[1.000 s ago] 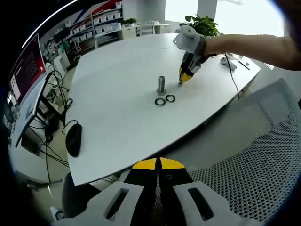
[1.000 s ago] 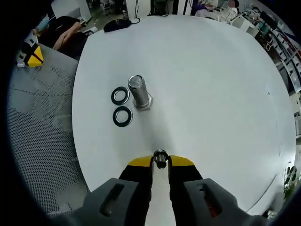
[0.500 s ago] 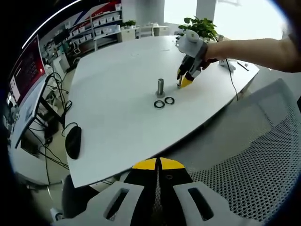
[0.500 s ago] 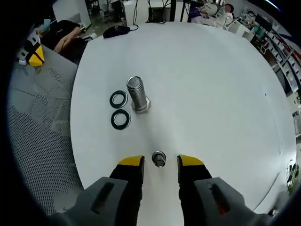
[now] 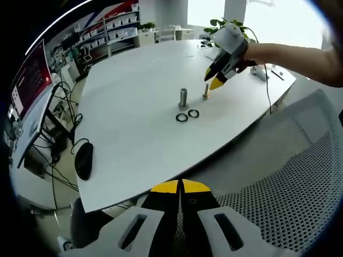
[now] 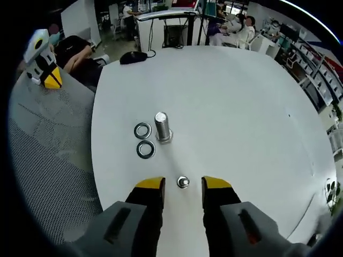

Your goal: Place the washer onto the threaded stud by aligning its center hole with the stud, sliding it down to the base, and recovering from edge contact or off-axis alignment until the washer reaches the visible bottom stop.

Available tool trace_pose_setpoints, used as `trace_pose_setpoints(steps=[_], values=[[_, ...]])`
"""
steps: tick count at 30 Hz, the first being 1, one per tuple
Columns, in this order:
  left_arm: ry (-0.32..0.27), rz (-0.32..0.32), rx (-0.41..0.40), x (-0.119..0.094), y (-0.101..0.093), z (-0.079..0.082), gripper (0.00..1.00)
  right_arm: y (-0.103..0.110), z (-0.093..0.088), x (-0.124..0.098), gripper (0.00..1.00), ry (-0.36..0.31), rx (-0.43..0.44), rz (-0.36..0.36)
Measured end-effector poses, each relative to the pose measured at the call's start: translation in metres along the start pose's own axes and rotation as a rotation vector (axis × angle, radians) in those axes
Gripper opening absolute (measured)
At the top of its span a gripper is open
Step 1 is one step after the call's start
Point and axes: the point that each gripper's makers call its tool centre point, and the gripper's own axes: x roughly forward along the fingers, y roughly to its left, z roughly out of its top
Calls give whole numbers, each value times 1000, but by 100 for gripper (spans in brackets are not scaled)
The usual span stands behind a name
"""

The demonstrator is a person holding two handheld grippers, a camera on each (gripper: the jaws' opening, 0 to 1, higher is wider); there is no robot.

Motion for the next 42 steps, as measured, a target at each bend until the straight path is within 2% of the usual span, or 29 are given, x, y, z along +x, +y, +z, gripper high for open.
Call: trace_pose_setpoints(steps=[3,8,10,14,20,26,33,38,40,42], values=[[-1,0,2,-2,-3,2,0,5,13,-1,29,-17,-26,16],[9,3,5,0,-1,1,0,27,24,4,29,-18,-76,50],[12,2,6,0,-1,0,0,29,26,11,29,-8,-95,64],[7,3,9,-1,-2,1,0,49,26,19,29,31,-138,103],[7,7,4,0,0,-1,0,66,26,39,29,71,-146,148],[3,9,3,-1,-1,1,0,64,15,57,30,169,-180,134],[0,14,-4,-1,0,0,0,65,10,79,33,229,-211,141],[-1,14,-5,-1,-1,1,0,65,4,76,33,286,-251,135],[-3,14,-5,-2,-2,1,0,64,8,78,34,268,-241,142],[-3,12,-2,-1,-2,2,0,62,6,82,34,280,-230,158]])
